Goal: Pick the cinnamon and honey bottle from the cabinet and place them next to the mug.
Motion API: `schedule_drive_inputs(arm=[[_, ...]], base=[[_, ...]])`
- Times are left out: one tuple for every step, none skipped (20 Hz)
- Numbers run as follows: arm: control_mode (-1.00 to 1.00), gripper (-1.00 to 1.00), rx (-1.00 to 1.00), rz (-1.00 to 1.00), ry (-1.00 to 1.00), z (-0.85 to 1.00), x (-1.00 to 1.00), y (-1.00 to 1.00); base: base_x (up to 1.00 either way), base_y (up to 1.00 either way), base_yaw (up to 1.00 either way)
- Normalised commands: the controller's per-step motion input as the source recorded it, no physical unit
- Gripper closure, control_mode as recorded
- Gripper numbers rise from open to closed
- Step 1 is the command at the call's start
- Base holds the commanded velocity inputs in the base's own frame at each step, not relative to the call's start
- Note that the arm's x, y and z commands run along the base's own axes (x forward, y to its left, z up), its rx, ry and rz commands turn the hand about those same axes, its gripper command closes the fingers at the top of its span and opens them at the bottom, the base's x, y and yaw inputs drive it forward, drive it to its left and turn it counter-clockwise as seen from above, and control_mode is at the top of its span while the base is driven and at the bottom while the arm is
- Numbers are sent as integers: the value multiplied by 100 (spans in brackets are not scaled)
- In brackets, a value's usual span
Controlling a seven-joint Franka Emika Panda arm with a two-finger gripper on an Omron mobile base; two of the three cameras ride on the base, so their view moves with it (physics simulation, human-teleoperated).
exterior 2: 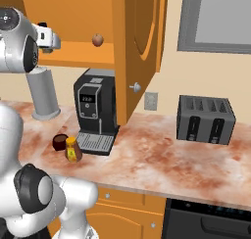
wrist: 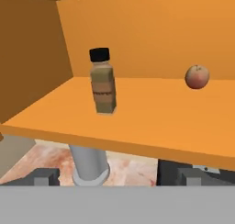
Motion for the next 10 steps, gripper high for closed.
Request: schedule_drive_inputs(arm=[[-100, -100, 4, 12, -4, 0, 41, 34], [-100, -100, 3, 10, -3, 0, 45, 38], [-100, -100, 1, 9, -1, 0, 40, 41], [-100, -100, 0, 9, 0, 0, 36, 41], [-100, -100, 0, 7, 0, 0, 32, 41], [-100, -100, 0, 3, 0, 0, 19, 37], [-100, -100, 0, 0, 0, 0, 6, 32], [-100, -100, 0, 0, 0, 8, 1, 27], [-100, -100, -4, 0, 0, 15, 6, 29], [-100, -100, -10, 0, 0, 27, 5, 22]], base=[[0, 0, 0], [0, 0, 0], [0, 0, 0], [0, 0, 0], [0, 0, 0], [0, 0, 0], [0, 0, 0], [0, 0, 0], [0, 0, 0], [0, 0, 0]])
